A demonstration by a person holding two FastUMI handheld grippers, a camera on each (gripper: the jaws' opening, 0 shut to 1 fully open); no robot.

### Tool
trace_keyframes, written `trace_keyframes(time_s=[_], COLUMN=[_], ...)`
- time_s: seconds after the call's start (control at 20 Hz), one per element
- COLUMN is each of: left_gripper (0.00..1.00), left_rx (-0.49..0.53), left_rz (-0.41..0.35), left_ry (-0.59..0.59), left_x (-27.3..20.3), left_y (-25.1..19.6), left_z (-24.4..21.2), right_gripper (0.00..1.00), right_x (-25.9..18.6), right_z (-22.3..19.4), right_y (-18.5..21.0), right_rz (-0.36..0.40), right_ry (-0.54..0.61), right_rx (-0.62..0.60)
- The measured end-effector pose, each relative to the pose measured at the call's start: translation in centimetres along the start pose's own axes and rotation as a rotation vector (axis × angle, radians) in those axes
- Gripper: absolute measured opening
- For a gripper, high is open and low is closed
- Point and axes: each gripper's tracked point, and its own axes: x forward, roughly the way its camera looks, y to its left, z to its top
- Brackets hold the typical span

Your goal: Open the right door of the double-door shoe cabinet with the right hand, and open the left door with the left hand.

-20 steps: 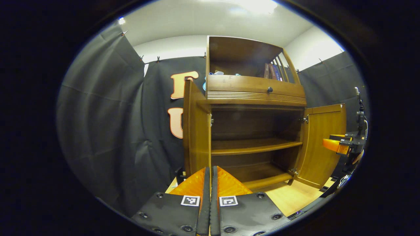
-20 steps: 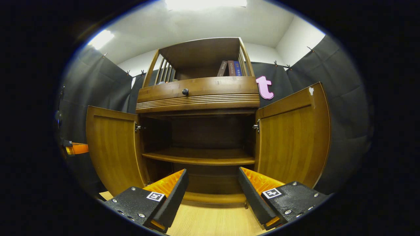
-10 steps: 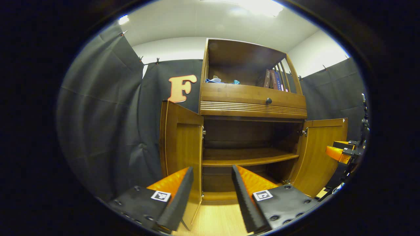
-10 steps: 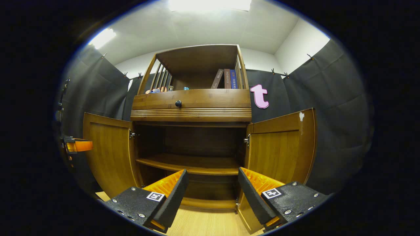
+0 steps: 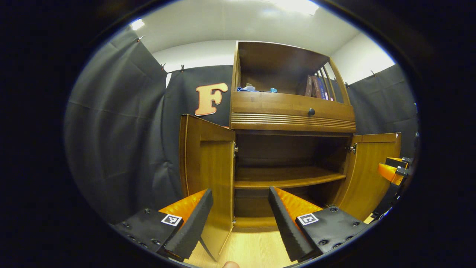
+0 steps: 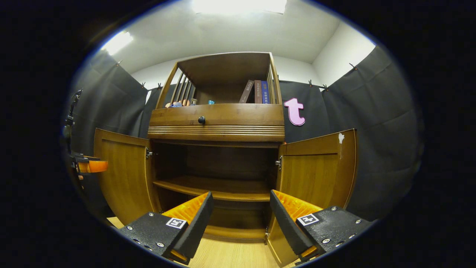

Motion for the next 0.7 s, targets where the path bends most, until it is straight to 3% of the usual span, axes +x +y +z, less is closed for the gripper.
trace_keyframes(time_s=[0.1, 0.15, 0.7], left_gripper=[0.99, 0.99, 0.99], left_rx=[-0.003, -0.001, 0.011], left_rz=[-0.001, -0.004, -0.003], left_ry=[0.002, -0.003, 0.001], left_x=[0.04, 0.05, -0.05], left_y=[-0.02, -0.08, 0.03], left_z=[-0.06, 0.05, -0.69], right_gripper=[1.00, 0.93, 0.93], right_x=[0.11, 0.14, 0.30], right_z=[0.02, 0.05, -0.37], right_y=[0.14, 0.26, 0.89], right_rz=[0.003, 0.005, 0.019], right_ry=[-0.001, -0.003, -0.002], right_rx=[-0.001, 0.000, 0.004])
